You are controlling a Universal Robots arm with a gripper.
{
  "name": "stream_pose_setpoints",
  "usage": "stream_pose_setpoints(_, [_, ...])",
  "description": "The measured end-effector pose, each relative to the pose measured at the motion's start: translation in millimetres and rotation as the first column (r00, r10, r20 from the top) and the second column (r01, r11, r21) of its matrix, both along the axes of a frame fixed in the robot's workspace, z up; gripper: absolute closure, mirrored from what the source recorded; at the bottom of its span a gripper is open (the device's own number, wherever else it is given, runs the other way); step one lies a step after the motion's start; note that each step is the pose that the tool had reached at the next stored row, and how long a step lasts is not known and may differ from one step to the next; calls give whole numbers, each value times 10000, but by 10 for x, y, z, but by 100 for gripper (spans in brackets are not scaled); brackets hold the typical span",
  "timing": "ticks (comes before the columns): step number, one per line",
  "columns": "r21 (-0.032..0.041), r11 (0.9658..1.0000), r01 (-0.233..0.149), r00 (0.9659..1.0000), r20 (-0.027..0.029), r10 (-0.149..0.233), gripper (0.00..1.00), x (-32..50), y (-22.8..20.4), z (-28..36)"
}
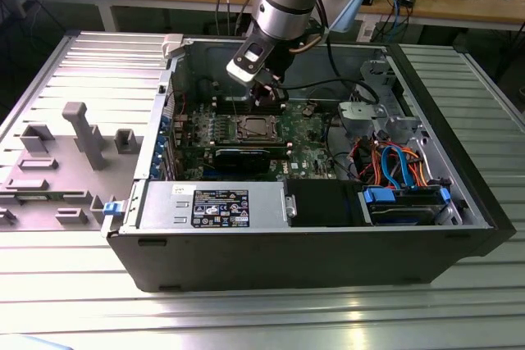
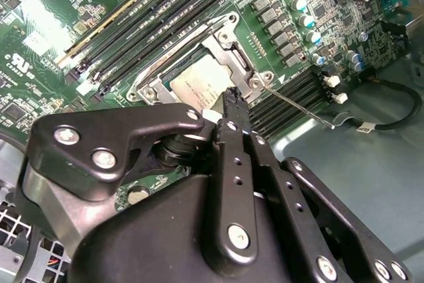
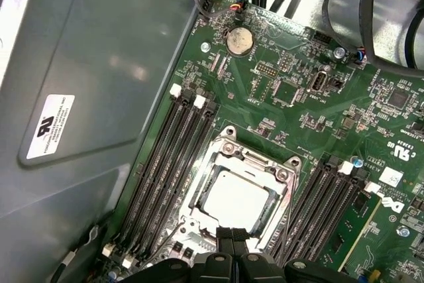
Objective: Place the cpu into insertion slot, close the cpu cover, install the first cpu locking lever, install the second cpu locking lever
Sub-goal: 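Install the first cpu locking lever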
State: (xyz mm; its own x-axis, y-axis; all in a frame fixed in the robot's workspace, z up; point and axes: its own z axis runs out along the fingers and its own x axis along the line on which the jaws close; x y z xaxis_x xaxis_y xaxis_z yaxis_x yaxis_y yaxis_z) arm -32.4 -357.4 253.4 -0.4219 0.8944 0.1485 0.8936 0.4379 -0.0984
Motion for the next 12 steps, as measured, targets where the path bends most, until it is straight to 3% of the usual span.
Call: stream_pose_setpoints(12, [0, 9998, -198, 9998, 0, 198, 89, 0, 0, 0])
